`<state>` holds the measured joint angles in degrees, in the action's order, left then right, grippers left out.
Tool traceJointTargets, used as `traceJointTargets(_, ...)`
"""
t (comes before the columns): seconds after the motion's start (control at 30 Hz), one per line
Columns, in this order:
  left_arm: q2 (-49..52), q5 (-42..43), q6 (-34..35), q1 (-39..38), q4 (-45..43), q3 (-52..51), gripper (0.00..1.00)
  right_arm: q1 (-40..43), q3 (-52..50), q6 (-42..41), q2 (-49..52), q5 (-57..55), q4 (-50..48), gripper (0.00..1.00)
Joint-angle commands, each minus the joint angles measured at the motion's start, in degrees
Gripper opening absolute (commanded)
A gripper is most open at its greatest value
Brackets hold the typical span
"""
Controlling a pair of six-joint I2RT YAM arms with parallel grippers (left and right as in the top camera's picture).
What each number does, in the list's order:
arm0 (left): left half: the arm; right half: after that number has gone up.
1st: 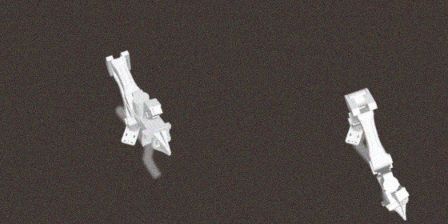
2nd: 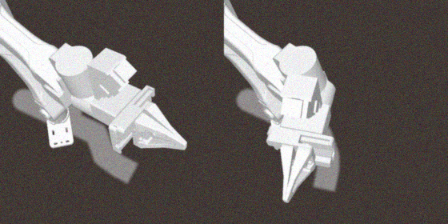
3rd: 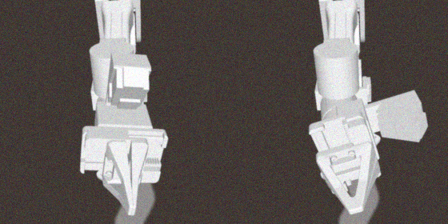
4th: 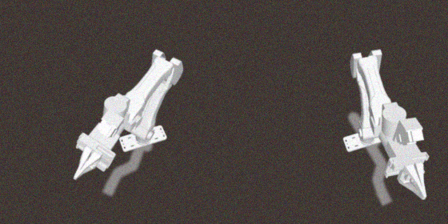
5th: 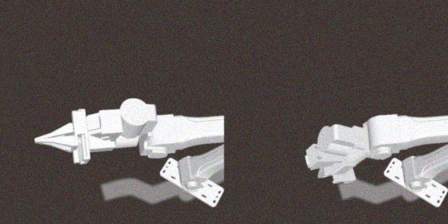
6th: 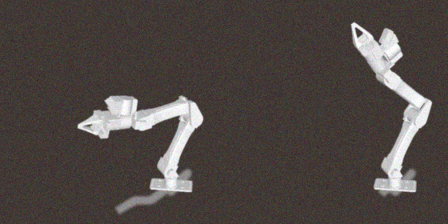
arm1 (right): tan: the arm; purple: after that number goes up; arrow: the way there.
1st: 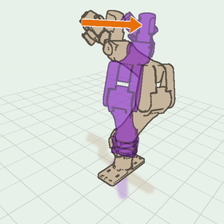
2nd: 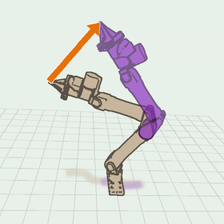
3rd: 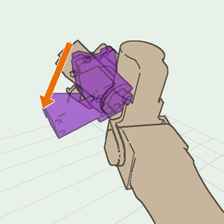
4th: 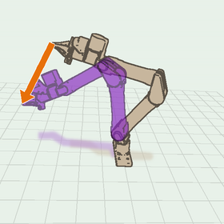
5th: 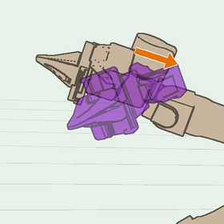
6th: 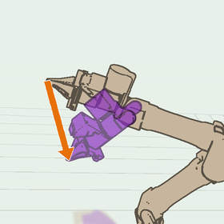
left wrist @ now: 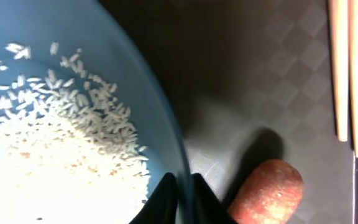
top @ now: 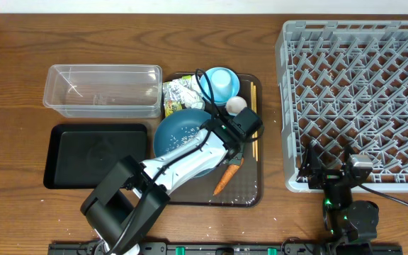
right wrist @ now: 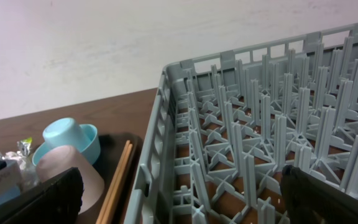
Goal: Sort waste into correct bins and load items into the dishwasher rack
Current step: 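Reach the left gripper to the blue rice bowl rim and grasp it, then lift the blue bowl with the left gripper toward the black tray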
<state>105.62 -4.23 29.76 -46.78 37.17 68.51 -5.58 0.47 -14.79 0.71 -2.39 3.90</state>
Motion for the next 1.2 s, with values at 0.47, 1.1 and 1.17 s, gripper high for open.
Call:
traceJointTargets(0.47,-8.5,-0.8,-0.1,0.3,0.9,-0.2,0.06,-0.5,-0.2,0.7,-0.2,-0.6,0.1,0.99)
traceJointTargets(1.1,-15.0,-2.9,-0.1,0.3,5.6,-0.2,0.06,-0.5,-0.2,0.7,-0.2,-0.6,0.1,0.99)
traceJointTargets(1.17,-15.0,-2.9,-0.1,0.3,5.7,-0.1,0.06,-0.5,-0.2,0.7,-0.2,-0.6,0.1,0.99)
